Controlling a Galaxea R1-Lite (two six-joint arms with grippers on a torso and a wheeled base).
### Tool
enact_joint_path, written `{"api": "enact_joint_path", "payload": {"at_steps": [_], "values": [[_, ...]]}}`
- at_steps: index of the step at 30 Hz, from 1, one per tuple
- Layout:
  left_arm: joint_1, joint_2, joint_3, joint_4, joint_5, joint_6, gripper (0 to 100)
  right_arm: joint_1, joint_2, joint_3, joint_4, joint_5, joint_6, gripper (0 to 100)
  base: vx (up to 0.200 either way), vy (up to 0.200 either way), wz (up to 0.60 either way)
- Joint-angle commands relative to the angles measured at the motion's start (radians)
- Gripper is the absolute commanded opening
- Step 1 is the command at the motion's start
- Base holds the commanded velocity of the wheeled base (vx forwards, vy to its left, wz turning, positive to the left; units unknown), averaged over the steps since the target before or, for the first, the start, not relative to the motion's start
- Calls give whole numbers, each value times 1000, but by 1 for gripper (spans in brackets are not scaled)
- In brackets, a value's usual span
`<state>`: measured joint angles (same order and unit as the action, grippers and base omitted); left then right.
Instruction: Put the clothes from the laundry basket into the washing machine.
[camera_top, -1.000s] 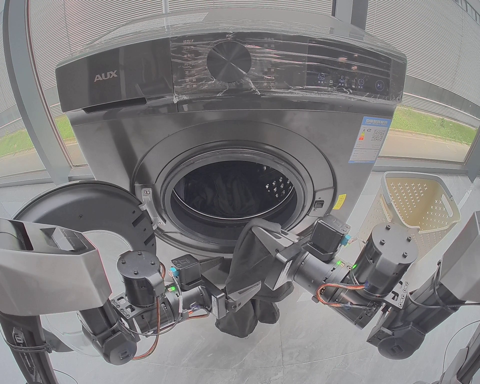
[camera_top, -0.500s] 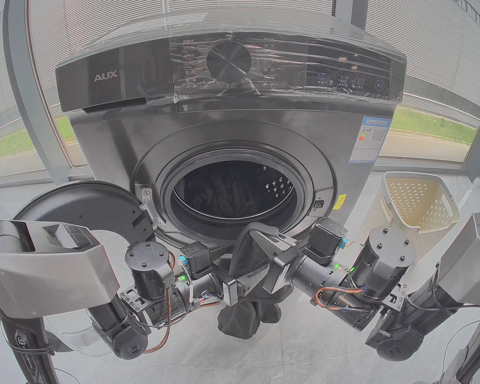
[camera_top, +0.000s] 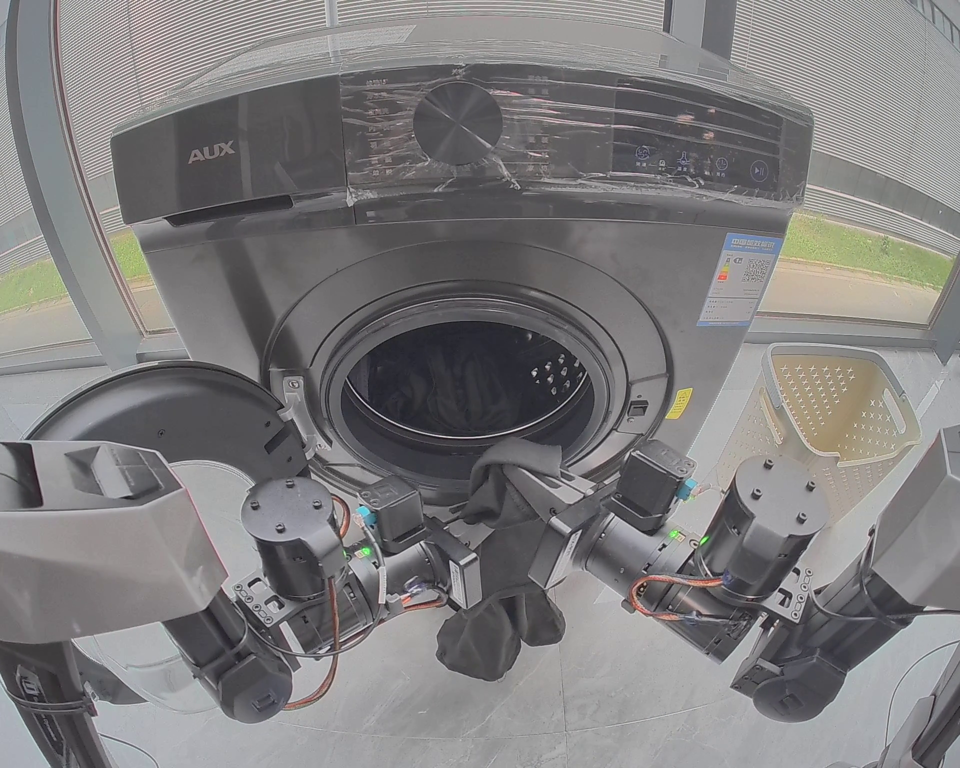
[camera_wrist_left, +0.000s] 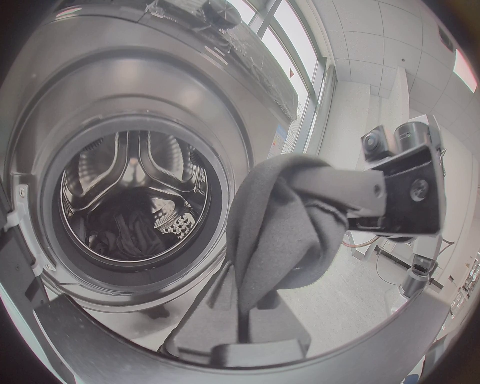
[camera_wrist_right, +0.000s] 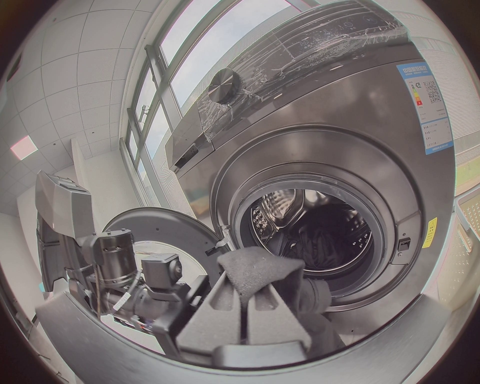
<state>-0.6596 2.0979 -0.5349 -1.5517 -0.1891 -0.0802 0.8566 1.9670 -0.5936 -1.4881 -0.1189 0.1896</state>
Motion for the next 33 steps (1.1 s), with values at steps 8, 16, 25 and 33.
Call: {"api": "enact_joint_path", "payload": {"at_steps": [8,16,25,33], "values": [[34,-341,231,-2,-112,-9,0,-30,-4,40,-9,10,7,100,0,0,0],[121,-380,230,-2,-174,-15,0,-76,-16,183,6,15,1,100,0,0,0],[138,-389,225,-2,-154,-33,0,-128,36,310,-8,70,-1,100,0,0,0],[140,-397,179,-2,-135,-81,0,-134,167,313,-43,202,-18,100,0,0,0]]}}
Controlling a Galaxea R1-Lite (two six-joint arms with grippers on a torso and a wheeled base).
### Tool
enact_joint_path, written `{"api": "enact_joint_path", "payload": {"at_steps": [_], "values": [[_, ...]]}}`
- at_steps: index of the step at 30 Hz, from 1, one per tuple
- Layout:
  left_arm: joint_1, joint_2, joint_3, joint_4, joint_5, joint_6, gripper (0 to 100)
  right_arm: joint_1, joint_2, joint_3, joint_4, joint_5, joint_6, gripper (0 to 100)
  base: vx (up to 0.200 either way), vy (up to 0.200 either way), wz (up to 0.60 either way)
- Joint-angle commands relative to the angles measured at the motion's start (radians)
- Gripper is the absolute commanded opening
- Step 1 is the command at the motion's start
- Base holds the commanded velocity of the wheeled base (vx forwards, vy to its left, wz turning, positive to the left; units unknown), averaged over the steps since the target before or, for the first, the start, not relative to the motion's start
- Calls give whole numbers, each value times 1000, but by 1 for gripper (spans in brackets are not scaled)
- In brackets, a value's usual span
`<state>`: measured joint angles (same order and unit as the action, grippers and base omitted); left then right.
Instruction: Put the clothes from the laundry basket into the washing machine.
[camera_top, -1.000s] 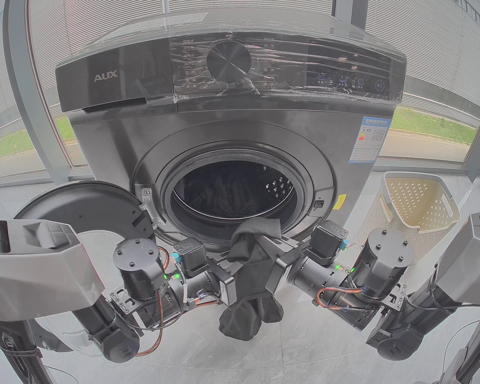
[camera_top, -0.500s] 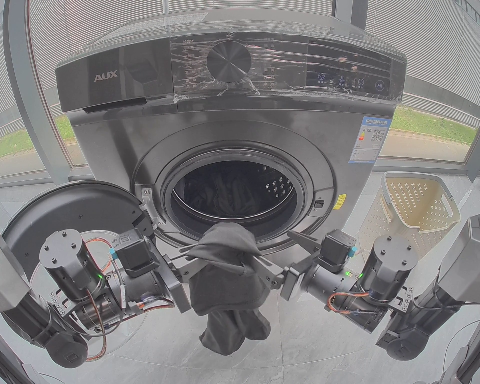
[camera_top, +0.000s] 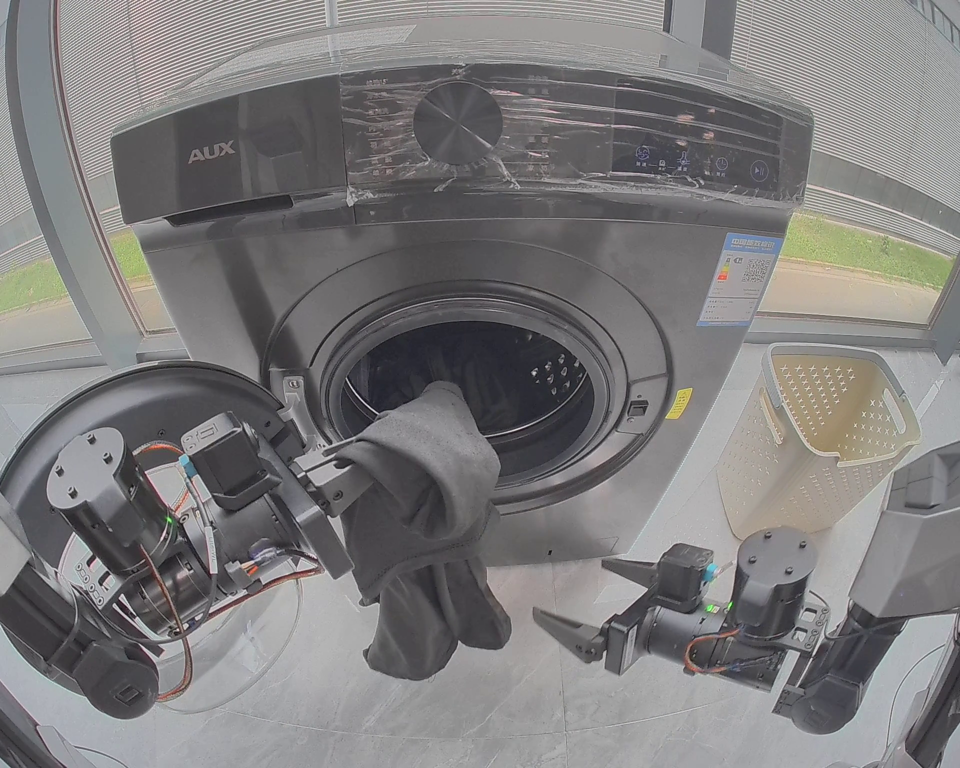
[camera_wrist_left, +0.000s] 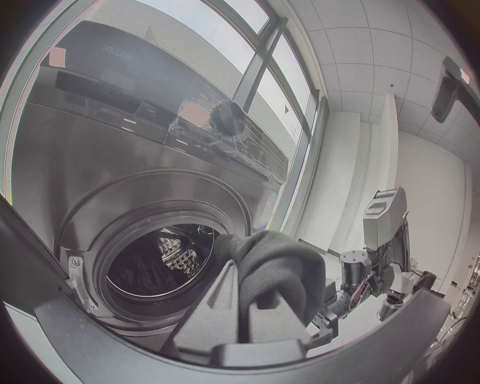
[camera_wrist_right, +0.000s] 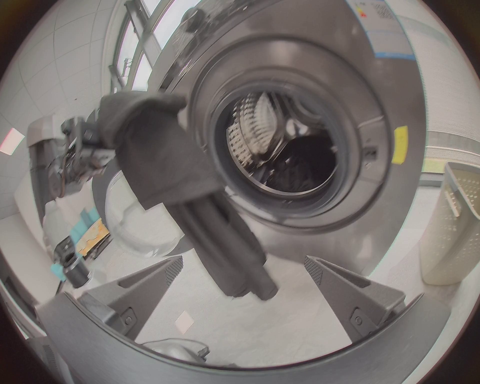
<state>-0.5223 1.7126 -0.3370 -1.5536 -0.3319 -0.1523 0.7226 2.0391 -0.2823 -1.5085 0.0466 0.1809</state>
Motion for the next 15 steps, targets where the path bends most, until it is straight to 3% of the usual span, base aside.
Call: {"api": "enact_joint_path", "payload": {"at_steps": [1,5,9,15], "values": [[2,-16,-19,0,8,-9,0,0,128,-6,-39,55,-11,100,0,0,0],[4,-25,-20,0,8,-10,0,0,179,-47,-39,73,-12,100,0,0,0],[1,-22,-30,0,8,-10,0,-3,280,-181,-39,78,-14,100,0,0,0],[1,-16,-34,1,7,-12,0,-8,332,-225,-41,78,-12,100,0,0,0]]}}
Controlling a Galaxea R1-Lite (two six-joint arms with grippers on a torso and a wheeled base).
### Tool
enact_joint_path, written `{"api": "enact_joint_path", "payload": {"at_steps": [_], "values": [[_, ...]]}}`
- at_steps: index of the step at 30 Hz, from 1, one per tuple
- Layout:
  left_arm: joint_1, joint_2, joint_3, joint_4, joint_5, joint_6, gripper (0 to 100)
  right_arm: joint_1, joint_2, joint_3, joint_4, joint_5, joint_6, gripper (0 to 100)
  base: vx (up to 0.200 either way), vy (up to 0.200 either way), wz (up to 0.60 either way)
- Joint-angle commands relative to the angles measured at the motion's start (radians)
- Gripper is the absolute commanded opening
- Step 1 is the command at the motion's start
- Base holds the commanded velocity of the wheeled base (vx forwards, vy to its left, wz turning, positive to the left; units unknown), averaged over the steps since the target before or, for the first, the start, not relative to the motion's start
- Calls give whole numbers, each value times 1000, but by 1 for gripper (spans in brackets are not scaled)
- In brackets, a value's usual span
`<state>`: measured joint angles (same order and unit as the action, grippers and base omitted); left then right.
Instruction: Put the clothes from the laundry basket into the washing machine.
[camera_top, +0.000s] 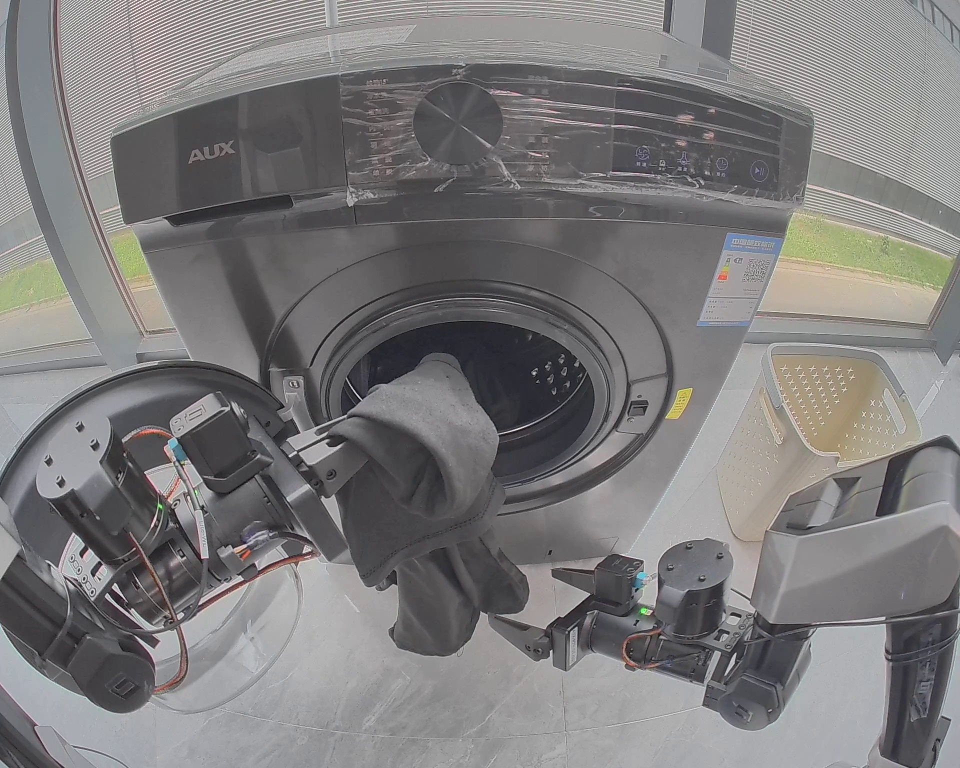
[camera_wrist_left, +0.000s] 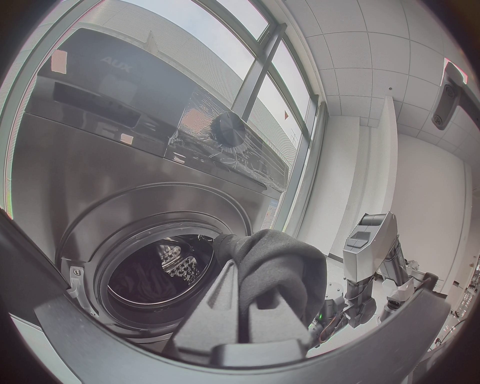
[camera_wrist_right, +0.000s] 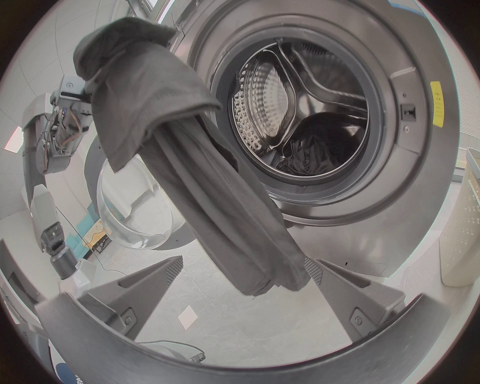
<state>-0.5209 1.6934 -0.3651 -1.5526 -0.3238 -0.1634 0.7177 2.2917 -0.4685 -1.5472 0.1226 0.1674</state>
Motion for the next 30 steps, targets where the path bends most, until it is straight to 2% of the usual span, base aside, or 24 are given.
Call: {"api": "enact_joint_path", "payload": {"at_steps": [1,9,14,20,21,25,30], "values": [[-1,3,-6,0,-1,-1,0,-3,84,-44,-1,0,0,100,0,0,0],[-2,2,-8,-1,0,-1,0,6,130,-107,-2,2,-2,100,0,0,0],[-10,-6,-5,0,-1,-2,0,-3,181,-208,-1,2,-16,100,0,0,0],[-15,-9,-2,-1,-3,-2,0,-1,213,-274,-4,5,-16,100,0,0,0],[-16,-9,-2,0,-3,-2,0,-1,215,-279,-4,5,-16,0,0,0,0],[-21,-9,0,0,-1,-7,0,-1,230,-321,-5,6,-16,0,0,0,0],[-13,-6,0,0,-3,-8,0,-3,229,-315,-5,5,-14,0,0,0,0]]}}
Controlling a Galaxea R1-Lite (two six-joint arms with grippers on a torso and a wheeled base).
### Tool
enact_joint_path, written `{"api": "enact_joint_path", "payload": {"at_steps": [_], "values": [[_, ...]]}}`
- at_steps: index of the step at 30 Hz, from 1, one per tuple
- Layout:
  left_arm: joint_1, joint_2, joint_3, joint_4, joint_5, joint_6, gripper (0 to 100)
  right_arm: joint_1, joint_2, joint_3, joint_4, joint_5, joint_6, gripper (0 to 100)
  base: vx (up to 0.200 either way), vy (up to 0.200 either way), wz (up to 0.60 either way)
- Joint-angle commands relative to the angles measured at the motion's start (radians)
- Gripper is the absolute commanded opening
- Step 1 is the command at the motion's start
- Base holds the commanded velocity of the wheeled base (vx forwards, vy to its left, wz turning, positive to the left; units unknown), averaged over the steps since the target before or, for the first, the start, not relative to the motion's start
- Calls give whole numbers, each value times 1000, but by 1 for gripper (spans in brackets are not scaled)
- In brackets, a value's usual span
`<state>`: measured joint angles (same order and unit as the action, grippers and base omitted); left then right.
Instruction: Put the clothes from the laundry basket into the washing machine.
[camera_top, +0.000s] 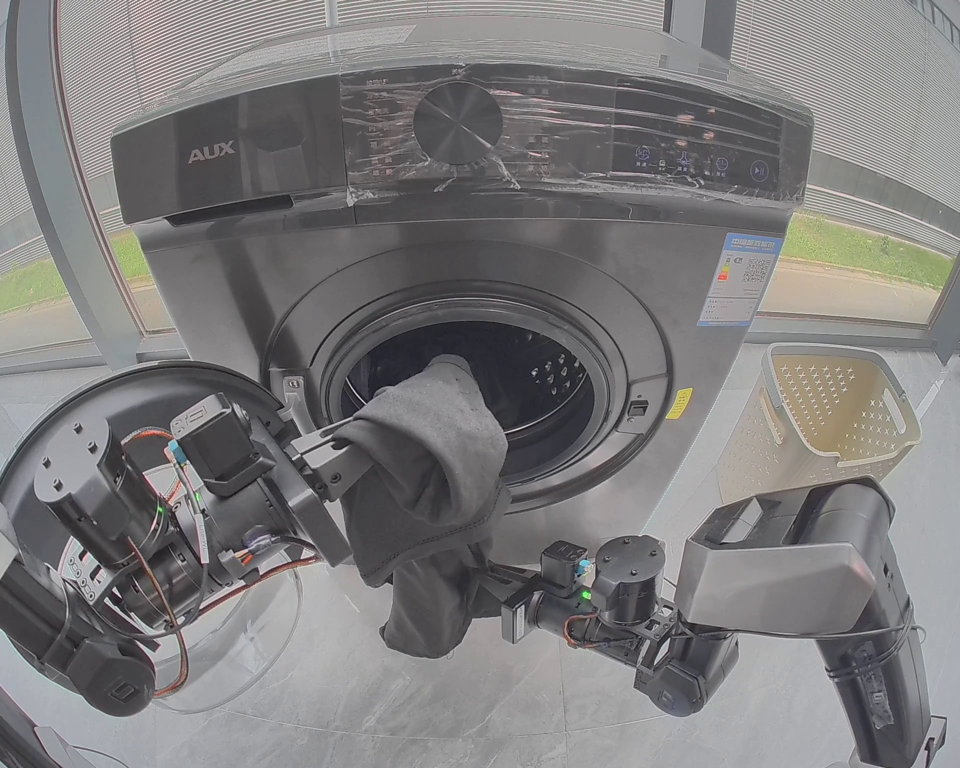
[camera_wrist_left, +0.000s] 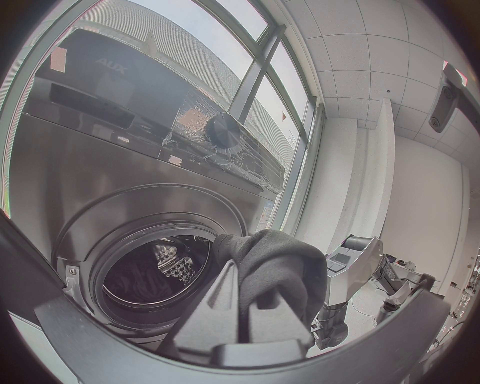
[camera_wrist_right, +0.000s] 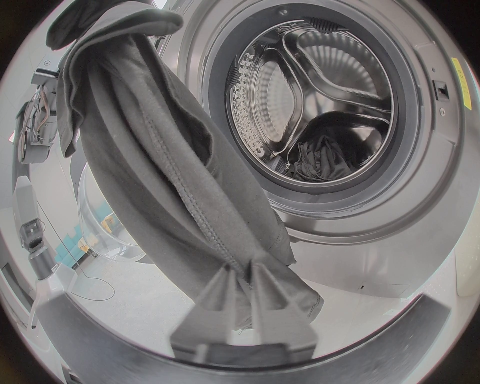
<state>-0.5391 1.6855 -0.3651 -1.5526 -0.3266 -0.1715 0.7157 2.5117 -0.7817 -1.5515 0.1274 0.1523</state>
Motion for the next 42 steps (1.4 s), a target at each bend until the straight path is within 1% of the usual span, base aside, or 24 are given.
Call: {"api": "enact_joint_path", "payload": {"at_steps": [1,4,7,8,9,10,13,14,15,17,18,19,23,27,36,42], "values": [[8,3,0,-1,0,0,0,1,1,-1,-1,-2,1,0,0,0,0],[22,6,0,-1,-2,0,0,1,-33,32,-1,-3,1,0,0,0,0],[59,11,2,-1,-5,0,0,-1,-119,116,-1,-12,4,0,0,0,0],[67,11,2,-1,-6,0,0,-2,-132,128,-1,-14,4,0,0,0,0],[91,13,2,0,-9,0,0,-4,-186,171,1,-28,6,0,0,0,0],[110,16,-2,0,-9,-3,0,-4,-228,206,2,-52,4,0,0,0,0],[139,14,-5,-1,-11,-36,0,-10,-326,279,5,-94,6,0,0,0,0],[142,11,-5,-1,-11,-45,0,-12,-358,295,5,-95,7,0,0,0,0],[143,10,-3,0,-11,-48,0,-16,-383,311,5,-98,9,0,0,0,0],[143,8,-3,-1,-11,-49,0,-18,-392,317,5,-100,9,0,0,0,0],[143,2,3,-1,-11,-49,0,-30,-448,357,7,-103,9,0,0,0,0],[143,0,6,-1,-11,-49,0,-35,-465,371,5,-103,9,0,0,0,0],[143,-7,9,-1,-11,-49,0,-75,-522,395,4,-101,7,0,0,0,0],[151,-21,12,-1,-11,-54,0,-113,-585,394,4,-98,3,0,0,0,0],[153,-44,25,-1,-11,-54,0,-107,-692,421,4,-89,10,0,0,0,0],[168,-37,28,0,-9,-54,0,-114,-697,409,2,-98,19,0,0,0,0]]}}
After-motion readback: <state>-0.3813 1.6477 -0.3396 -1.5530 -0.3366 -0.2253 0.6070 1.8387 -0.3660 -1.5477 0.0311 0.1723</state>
